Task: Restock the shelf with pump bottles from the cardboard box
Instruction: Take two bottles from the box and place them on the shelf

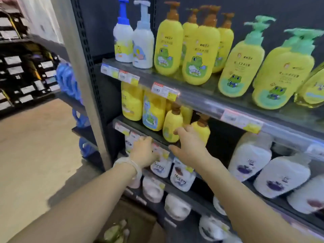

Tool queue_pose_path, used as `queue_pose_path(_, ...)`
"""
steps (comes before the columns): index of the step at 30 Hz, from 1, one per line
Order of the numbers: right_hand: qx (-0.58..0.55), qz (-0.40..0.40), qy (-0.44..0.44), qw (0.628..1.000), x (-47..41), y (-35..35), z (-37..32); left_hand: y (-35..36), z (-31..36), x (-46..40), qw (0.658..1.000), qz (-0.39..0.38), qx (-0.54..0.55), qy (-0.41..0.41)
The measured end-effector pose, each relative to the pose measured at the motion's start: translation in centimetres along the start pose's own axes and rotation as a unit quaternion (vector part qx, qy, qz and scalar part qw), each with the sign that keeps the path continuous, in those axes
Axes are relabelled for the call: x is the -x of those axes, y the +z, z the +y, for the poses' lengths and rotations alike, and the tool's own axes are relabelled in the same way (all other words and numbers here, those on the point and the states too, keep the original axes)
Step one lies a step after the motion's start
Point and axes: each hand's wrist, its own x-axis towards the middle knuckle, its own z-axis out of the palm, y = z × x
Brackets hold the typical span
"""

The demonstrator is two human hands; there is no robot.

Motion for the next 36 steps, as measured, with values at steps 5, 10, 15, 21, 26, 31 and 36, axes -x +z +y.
queue_pose_path(5, 0.015, -0.145, 0.056, 0.988, -1.7, 12.3, -5.7, 0.2, -13.3, -0.3, 0.996, -0.069, -0.049, -0.041)
queue_pose_path(10, -0.017, -0.228, 0.140, 0.963, -2.1, 23.7, -11.2, 2.1, -24.0, -1.3, 0.984, -0.166, -0.048, -0.035)
queue_pose_path(15, -0.053, -0.286, 0.219, 0.931, -0.7, 30.2, -12.7, 4.3, -31.1, -2.6, 0.971, -0.220, -0.067, -0.058)
queue_pose_path(21, -0.097, -0.307, 0.335, 0.885, 1.7, 37.3, -9.4, 9.2, -34.4, -4.2, 0.945, -0.297, -0.103, -0.091)
queue_pose_path(26, -0.124, -0.332, 0.409, 0.841, 2.8, 46.6, -6.0, 17.7, -39.1, -6.7, 0.939, -0.301, -0.112, -0.127)
queue_pose_path(31, -0.131, -0.348, 0.417, 0.830, 4.5, 59.1, -2.6, 29.6, -46.2, -9.1, 0.934, -0.337, -0.098, -0.061)
queue_pose_path(36, -0.178, -0.362, 0.463, 0.789, 6.1, 73.9, -0.3, 39.8, -54.1, -9.9, 0.917, -0.366, -0.133, -0.090)
